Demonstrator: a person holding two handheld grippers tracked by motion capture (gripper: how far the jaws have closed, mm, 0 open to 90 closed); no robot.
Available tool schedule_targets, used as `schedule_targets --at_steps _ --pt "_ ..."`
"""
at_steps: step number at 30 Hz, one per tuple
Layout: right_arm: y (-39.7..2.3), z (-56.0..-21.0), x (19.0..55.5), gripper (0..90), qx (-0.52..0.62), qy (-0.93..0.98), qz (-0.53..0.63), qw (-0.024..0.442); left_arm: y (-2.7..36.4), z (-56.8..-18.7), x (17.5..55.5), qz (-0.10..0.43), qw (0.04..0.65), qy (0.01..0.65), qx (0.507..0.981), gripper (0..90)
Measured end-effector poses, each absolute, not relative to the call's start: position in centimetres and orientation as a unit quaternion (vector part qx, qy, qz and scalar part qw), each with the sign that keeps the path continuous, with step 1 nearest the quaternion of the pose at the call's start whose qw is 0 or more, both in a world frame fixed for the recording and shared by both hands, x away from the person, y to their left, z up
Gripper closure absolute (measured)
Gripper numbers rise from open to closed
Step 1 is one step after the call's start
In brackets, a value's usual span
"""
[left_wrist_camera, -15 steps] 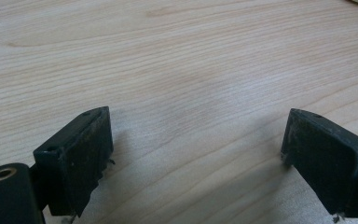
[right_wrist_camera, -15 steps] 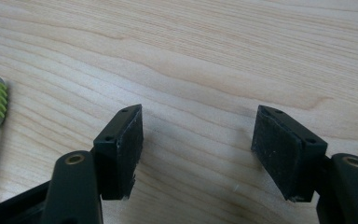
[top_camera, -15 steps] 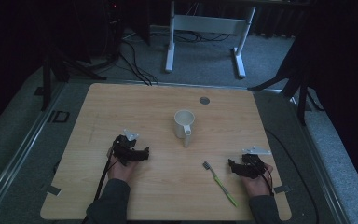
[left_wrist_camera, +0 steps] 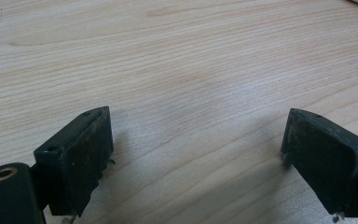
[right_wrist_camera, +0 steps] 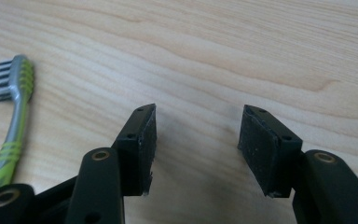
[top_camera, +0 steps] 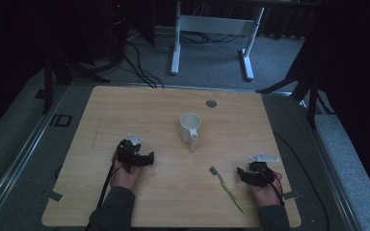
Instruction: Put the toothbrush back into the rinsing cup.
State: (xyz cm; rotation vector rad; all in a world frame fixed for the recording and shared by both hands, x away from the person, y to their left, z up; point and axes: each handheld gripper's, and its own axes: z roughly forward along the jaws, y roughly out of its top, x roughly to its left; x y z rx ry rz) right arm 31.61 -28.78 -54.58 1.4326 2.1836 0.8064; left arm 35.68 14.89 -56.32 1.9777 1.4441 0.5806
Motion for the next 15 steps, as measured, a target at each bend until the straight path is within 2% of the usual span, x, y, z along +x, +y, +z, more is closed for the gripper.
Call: schedule_targets --at_steps 15 --pt "-28.1 -51.5 30.6 53.2 0.494 0.794 0.287 0.208 14.9 -56.3 35.6 0.219 0.308 0.545 0.749 9.3"
